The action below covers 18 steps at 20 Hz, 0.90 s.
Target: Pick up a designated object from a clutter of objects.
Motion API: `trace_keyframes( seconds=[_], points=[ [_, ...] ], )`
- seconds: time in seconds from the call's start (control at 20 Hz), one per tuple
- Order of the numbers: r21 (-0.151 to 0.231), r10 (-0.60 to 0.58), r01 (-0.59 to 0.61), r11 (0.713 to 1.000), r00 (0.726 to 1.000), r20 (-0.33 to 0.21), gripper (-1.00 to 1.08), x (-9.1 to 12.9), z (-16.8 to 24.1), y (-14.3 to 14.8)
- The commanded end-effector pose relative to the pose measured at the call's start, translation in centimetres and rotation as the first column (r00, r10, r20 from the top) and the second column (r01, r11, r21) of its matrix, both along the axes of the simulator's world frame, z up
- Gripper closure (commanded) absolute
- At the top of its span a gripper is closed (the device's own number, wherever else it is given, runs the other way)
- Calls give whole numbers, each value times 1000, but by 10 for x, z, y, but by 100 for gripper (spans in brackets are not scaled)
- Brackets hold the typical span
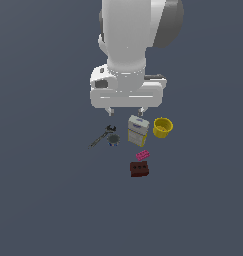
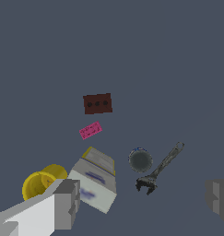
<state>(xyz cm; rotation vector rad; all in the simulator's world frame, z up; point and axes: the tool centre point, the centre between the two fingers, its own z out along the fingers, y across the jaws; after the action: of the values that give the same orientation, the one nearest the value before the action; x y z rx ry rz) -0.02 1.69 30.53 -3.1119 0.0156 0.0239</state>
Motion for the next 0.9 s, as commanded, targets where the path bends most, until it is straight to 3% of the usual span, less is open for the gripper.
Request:
trace_keyframes(
  seconds=[0.0,0.85],
  points=[
    [0,0,0,1000,1000,0,-92,0,0,0],
    [20,53,-53,998,999,1,-92,0,4,13]
  ],
)
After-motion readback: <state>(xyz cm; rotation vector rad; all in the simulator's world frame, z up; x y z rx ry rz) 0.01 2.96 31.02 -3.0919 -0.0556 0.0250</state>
